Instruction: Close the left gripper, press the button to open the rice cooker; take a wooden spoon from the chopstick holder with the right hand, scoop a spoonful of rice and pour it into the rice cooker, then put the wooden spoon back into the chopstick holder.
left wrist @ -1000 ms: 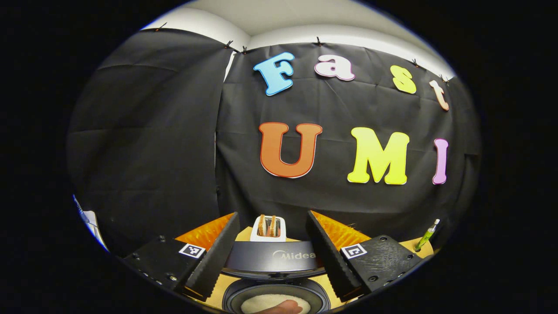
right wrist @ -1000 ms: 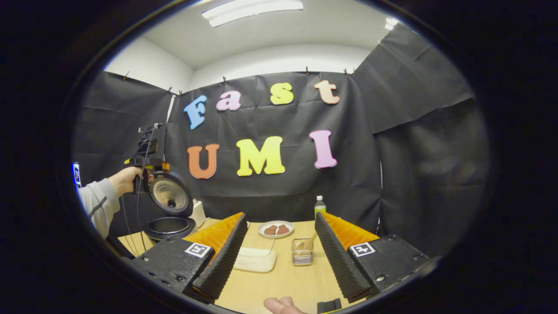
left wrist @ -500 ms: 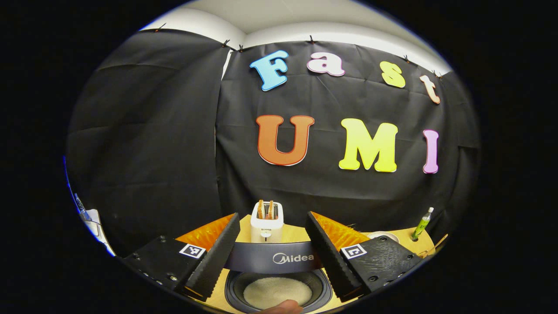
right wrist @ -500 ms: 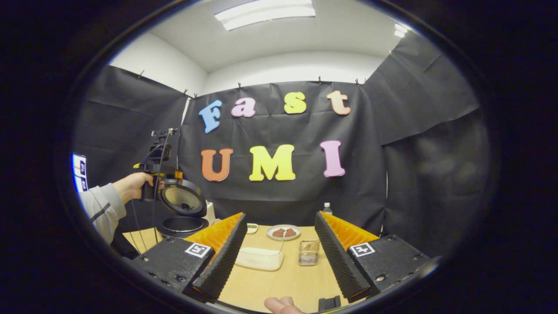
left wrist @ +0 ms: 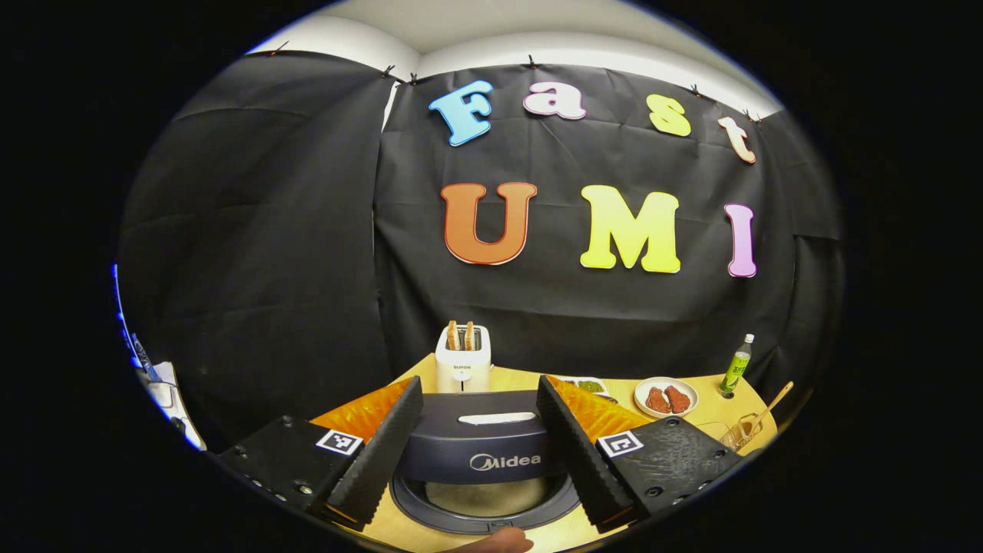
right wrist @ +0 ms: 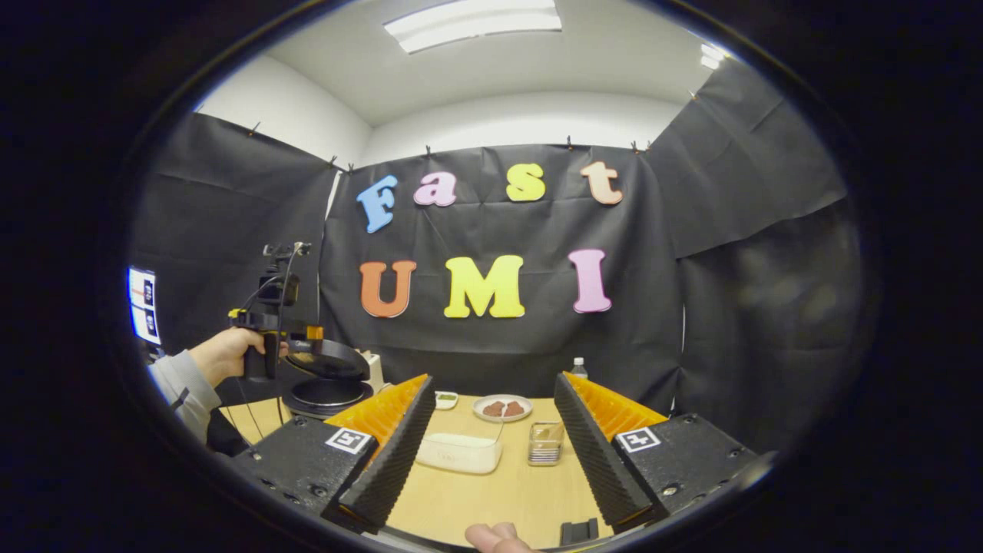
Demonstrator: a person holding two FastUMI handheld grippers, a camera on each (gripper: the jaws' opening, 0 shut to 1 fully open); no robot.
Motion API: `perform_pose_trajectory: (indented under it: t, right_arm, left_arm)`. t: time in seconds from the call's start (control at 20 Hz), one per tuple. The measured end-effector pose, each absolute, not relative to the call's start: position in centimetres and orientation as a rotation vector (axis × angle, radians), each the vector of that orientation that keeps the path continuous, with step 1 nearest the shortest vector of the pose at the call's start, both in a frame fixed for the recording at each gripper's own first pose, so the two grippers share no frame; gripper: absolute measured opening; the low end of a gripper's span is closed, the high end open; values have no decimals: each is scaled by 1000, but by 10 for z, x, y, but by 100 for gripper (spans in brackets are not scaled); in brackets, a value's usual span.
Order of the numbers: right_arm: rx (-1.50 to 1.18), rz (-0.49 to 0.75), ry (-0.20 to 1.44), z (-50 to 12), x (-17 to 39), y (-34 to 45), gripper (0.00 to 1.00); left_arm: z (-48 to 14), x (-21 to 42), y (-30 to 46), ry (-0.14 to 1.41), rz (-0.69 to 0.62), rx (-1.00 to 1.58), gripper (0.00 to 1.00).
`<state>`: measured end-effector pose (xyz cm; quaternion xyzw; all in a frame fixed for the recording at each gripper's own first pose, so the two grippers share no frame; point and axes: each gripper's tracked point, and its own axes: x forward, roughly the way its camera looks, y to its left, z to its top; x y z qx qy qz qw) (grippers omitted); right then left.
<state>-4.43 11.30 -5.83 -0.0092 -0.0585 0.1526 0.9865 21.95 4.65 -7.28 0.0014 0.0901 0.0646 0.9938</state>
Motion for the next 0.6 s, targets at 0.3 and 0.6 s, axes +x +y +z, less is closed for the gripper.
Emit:
perform_pose_trajectory:
  t: [0.3, 0.6]
  right_arm:
    - [-16, 311, -71, -71, -34, 112, 100]
    - [-10, 301, -58, -77, -24, 112, 99]
  left_arm:
    - [-110, 200, 40, 202, 113, 12, 96]
    - [-139, 190, 38, 199, 117, 22, 96]
